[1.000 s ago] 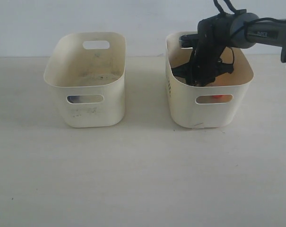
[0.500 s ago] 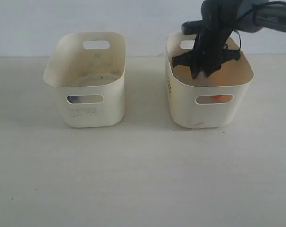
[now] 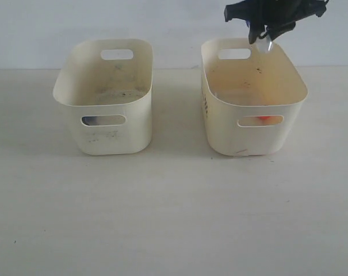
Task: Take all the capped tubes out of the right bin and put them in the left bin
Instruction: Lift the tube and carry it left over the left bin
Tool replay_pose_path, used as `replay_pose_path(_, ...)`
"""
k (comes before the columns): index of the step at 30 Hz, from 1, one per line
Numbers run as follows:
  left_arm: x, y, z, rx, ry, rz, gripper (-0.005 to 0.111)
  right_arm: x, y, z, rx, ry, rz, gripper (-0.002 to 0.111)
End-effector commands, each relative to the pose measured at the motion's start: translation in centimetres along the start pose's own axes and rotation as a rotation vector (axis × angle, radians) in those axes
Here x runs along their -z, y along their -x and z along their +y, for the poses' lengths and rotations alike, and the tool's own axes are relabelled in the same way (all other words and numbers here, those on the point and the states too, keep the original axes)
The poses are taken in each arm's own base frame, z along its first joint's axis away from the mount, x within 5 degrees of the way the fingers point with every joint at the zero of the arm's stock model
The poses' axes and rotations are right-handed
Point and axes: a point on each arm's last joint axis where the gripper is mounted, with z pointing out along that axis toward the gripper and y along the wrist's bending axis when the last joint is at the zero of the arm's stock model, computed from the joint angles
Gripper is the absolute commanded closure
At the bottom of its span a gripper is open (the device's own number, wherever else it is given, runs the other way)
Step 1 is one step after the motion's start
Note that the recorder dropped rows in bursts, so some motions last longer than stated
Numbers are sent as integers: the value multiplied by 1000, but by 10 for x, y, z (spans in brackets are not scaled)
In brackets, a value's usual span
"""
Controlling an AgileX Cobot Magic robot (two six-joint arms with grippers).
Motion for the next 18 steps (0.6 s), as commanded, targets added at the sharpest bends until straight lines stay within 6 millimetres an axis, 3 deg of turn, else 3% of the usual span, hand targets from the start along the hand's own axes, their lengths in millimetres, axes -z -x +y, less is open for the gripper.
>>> replay_pose_path(1,0,-1,0,10,-7,-1,103,16,2,26,49,104,-47,108)
replay_pose_path(10,0,-1,0,10,-7,-1,103,31,-12,139,235,290,-248,108)
replay_pose_path(14,0,-1,0,10,-7,-1,103,26,-24,176,268,362,-285,108)
replay_pose_path(18,0,-1,0,10,-7,-1,103,14,-38,196,290,393,-249,108)
